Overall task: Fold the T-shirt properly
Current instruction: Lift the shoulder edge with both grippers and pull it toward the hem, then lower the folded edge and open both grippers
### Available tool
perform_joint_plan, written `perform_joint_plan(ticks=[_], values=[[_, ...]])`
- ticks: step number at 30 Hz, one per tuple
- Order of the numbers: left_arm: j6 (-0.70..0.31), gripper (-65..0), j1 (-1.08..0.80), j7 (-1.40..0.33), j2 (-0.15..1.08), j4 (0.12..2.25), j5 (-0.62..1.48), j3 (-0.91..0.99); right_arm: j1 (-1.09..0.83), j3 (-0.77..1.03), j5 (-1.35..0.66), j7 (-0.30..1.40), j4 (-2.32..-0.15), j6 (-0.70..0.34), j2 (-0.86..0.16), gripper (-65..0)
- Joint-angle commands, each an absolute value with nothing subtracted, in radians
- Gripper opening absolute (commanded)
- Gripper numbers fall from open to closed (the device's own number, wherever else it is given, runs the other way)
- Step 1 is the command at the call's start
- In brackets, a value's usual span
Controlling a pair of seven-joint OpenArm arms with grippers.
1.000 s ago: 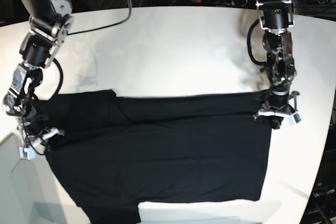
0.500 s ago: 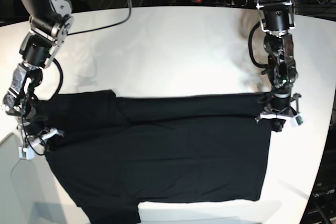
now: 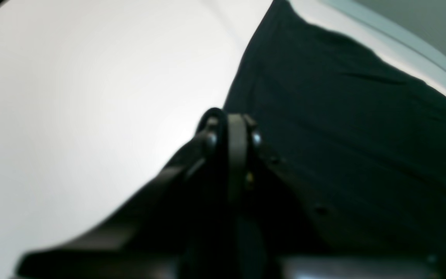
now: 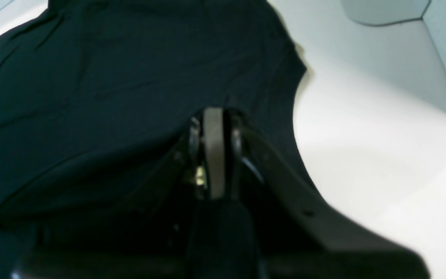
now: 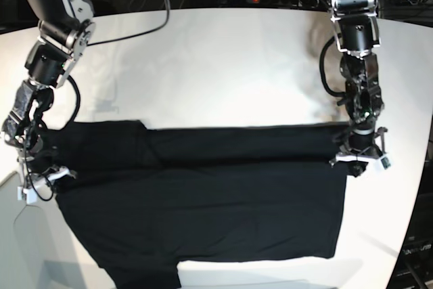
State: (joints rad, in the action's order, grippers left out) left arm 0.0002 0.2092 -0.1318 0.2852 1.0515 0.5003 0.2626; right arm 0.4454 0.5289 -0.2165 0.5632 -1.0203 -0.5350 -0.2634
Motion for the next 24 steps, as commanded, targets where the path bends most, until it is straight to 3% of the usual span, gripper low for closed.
perform_joint_plan(ticks=[1,7,11,18,24], values=[[-0.004,-53.9,0.237,-0.108,0.302,1.055,0.501,0.266,0.475,0.529,-0.229,0.532,-1.038,-0.526,-0.283,-65.0],[-0.004,-34.8,0.239,-0.108,0.303,1.049,0.501,0.208,0.475,0.527,-0.229,0.538,-1.038,-0.526,-0.283,-44.8],[-0.002,-27.6,0.196,-0.108,0.303,1.115,0.503,0.203,0.475,0.532,-0.234,0.538,-1.041,-0.527,-0.283,-34.1],[0.002,-27.1,0.03,-0.105,0.331,1.193,0.513,0.206,0.438,0.532,-0.234,0.539,-1.044,-0.53,-0.286,-33.7],[-0.004,-27.1,0.007,-0.102,0.305,1.182,0.506,0.205,0.375,0.532,-0.234,0.532,-1.046,-0.53,-0.289,-33.7]])
